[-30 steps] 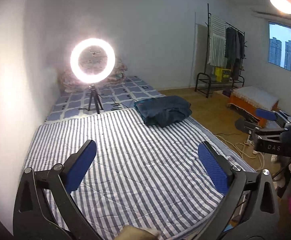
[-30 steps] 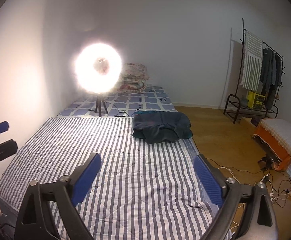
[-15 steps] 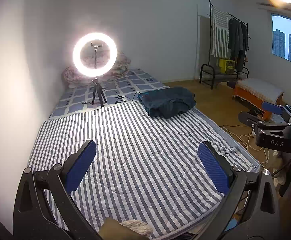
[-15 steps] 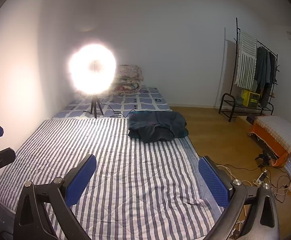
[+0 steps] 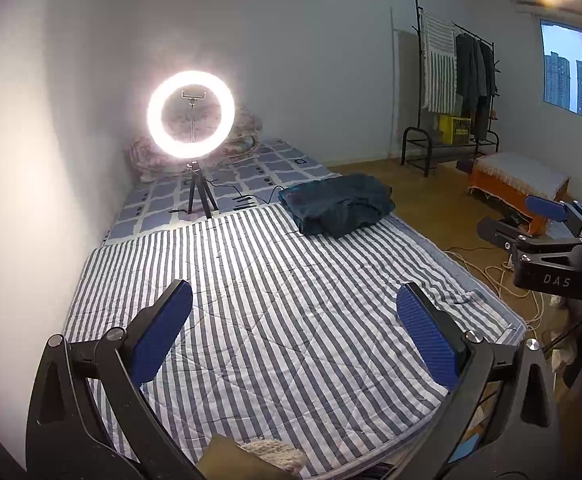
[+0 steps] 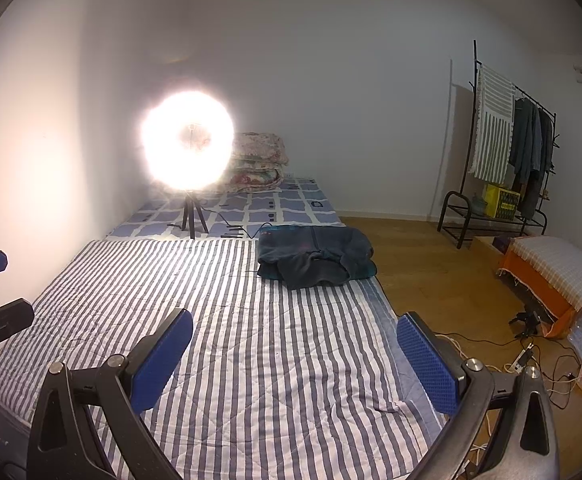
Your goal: Fold large clothes
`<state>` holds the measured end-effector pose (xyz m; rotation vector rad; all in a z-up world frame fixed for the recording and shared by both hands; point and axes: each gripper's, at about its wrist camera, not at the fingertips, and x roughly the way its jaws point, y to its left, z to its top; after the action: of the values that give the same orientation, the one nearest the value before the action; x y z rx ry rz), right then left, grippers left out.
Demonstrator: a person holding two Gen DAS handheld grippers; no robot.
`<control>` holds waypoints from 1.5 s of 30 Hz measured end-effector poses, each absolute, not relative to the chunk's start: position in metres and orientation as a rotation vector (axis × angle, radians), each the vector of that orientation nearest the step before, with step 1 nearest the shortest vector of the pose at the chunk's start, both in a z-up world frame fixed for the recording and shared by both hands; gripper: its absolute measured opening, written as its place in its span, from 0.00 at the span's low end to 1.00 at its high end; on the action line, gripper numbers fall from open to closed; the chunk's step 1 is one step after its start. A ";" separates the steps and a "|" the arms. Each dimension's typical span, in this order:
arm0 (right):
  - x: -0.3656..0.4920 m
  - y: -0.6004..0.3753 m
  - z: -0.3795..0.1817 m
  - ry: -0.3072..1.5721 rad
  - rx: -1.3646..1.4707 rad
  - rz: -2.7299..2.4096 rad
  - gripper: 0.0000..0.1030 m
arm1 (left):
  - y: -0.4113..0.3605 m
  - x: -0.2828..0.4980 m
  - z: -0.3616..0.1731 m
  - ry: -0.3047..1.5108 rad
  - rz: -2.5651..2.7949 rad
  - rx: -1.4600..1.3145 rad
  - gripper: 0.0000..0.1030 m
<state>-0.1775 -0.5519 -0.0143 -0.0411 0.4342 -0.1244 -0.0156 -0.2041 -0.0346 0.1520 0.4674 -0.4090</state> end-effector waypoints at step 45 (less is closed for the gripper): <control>-0.176 -0.540 -0.019 0.447 -0.096 -0.112 1.00 | -0.200 -0.021 -0.028 0.446 -0.400 0.143 1.00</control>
<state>-0.1763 -0.5395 -0.0188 -0.0962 0.4470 -0.1117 -0.0212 -0.2001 -0.0283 0.1431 0.4455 -0.3997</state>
